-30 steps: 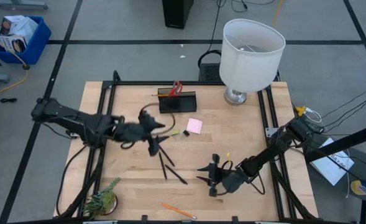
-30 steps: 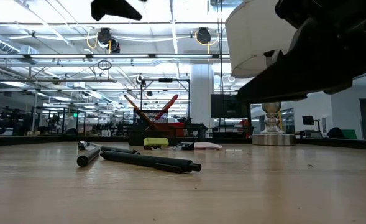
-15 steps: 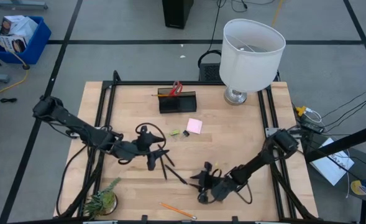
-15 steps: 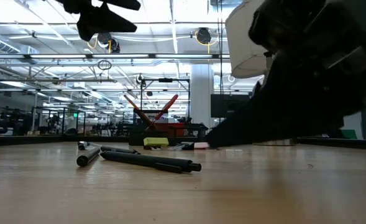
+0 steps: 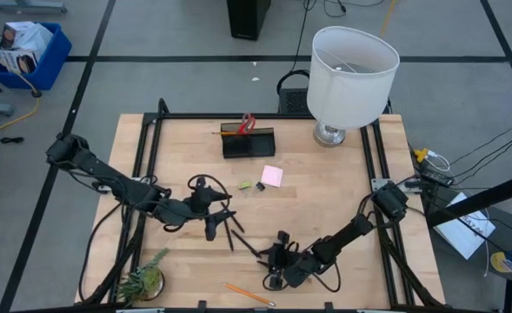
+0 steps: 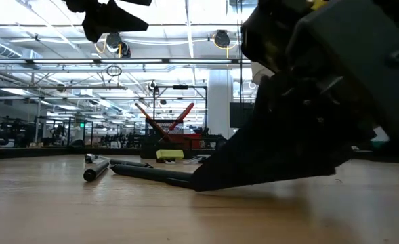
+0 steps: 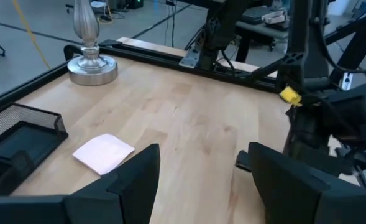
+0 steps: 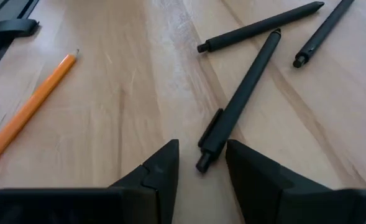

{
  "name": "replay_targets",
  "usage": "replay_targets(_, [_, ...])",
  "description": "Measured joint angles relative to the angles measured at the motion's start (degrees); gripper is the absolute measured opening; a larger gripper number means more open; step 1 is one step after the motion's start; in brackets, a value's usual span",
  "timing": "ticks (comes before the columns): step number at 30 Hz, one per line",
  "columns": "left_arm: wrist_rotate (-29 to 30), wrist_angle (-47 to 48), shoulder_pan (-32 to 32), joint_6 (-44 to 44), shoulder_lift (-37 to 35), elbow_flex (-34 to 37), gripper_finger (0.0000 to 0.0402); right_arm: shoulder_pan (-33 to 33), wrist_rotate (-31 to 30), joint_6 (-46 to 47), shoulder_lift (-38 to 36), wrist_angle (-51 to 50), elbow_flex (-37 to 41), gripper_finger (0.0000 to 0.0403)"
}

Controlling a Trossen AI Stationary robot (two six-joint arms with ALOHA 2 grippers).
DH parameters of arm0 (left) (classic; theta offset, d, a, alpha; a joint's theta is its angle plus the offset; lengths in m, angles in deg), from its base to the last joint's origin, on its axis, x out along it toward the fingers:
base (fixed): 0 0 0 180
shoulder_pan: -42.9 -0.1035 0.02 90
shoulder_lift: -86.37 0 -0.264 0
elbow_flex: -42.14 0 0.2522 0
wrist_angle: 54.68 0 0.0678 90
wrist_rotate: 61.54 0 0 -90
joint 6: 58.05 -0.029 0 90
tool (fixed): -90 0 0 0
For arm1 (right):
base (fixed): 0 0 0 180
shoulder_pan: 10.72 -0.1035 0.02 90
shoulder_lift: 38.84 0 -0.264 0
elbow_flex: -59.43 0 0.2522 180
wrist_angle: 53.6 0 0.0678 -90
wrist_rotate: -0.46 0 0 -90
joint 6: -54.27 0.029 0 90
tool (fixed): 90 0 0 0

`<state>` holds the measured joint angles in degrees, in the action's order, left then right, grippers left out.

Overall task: Pick and place office supplies into organizer
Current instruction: Put the black pen into the black desk organizer

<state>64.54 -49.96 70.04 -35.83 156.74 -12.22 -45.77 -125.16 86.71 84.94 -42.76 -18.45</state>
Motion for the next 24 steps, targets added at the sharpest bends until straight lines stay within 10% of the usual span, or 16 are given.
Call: replay_targets(24, [0.0, -0.2, 0.3, 0.5, 0.0, -0.1, 0.0253, 4.1, 1.5, 11.6, -2.3, -6.4, 10.7, 0.0106])
